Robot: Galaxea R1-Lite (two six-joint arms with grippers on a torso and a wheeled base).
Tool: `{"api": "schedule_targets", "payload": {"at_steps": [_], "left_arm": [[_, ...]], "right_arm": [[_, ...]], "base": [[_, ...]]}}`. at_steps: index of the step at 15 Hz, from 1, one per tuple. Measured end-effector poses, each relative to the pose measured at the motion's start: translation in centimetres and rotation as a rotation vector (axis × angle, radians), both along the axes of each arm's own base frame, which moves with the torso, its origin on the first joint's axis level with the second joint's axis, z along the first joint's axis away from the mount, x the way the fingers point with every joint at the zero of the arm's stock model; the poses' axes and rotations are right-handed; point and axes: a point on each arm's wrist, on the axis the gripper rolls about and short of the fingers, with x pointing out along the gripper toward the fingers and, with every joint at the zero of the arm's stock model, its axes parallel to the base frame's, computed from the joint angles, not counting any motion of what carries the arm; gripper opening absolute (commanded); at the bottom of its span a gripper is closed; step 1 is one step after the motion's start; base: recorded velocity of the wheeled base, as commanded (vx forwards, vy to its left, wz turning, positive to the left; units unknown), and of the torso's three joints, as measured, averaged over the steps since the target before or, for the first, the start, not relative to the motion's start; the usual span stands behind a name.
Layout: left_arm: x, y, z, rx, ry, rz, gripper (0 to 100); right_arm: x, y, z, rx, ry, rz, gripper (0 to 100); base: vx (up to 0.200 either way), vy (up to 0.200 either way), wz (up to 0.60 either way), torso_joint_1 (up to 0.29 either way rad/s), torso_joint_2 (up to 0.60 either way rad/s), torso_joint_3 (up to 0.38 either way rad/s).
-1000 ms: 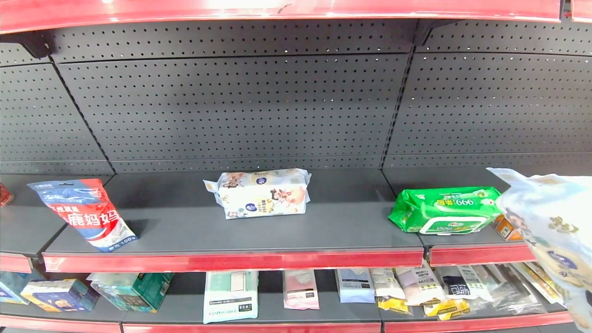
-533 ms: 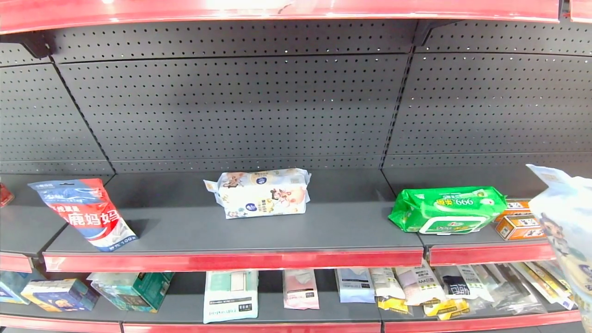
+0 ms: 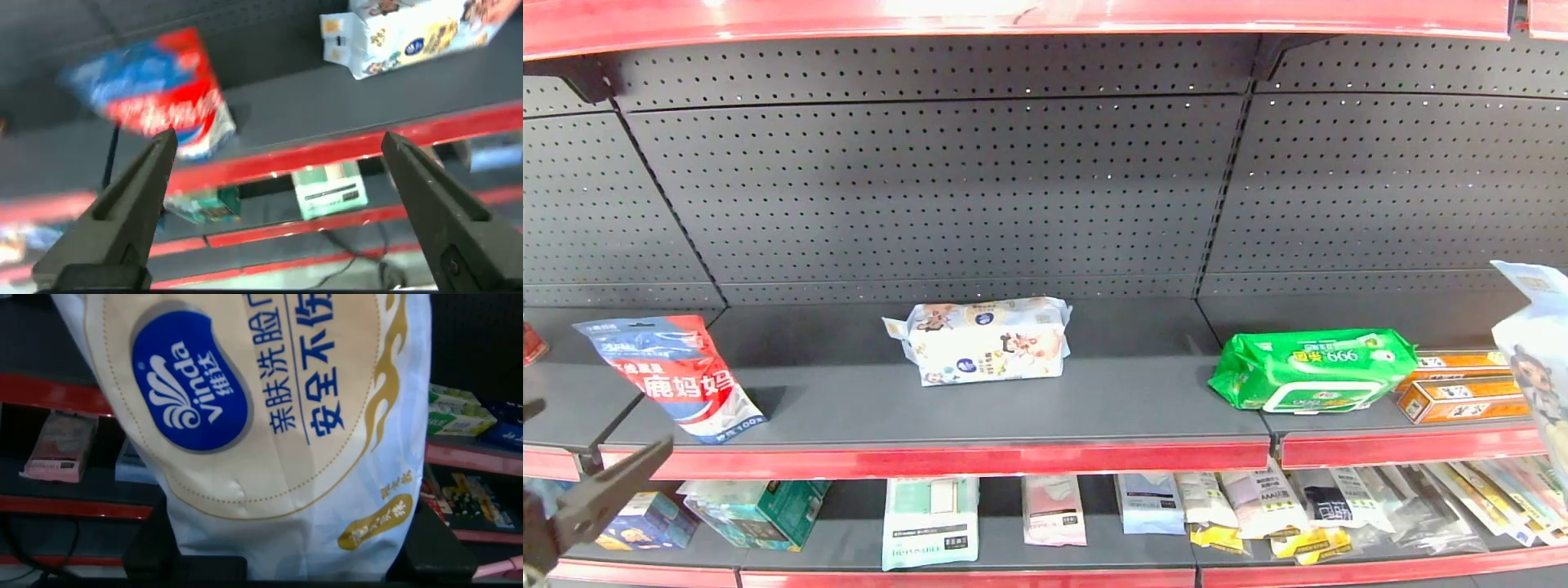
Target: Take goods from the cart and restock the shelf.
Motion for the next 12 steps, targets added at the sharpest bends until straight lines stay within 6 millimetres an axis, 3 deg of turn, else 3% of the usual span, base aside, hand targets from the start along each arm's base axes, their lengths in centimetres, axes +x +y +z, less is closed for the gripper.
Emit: {"api": "schedule_targets", "payload": {"at_steps": [3, 5, 9, 12], "left_arm": [[7.2, 0.4, 2.5, 0.094, 0.073, -0.149, 100], [11.3, 0.5, 3.1, 0.162, 0.152, -0.306, 100], [16.0, 0.5, 2.0, 0.192, 0.254, -0.447, 100], [18.4, 0.5, 0.4, 0.224, 0.293, -0.503, 100]], "right_arm": [[0.3, 0.0, 0.2, -0.001, 0.011, -0.002, 0], [0.4, 0.0, 0.1, 0.0, 0.021, -0.003, 0], [0.5, 0.0, -0.2, 0.0, 0.034, -0.004, 0], [0.5, 0.0, -0.3, -0.014, 0.041, -0.001, 0]], "base": [[0.0, 0.0, 0.0, 0.0, 0.0, 0.0], [0.0, 0.0, 0.0, 0.0, 0.0, 0.0], [0.0, 0.0, 0.0, 0.0, 0.0, 0.0], [0.0, 0.0, 0.0, 0.0, 0.0, 0.0]]}}
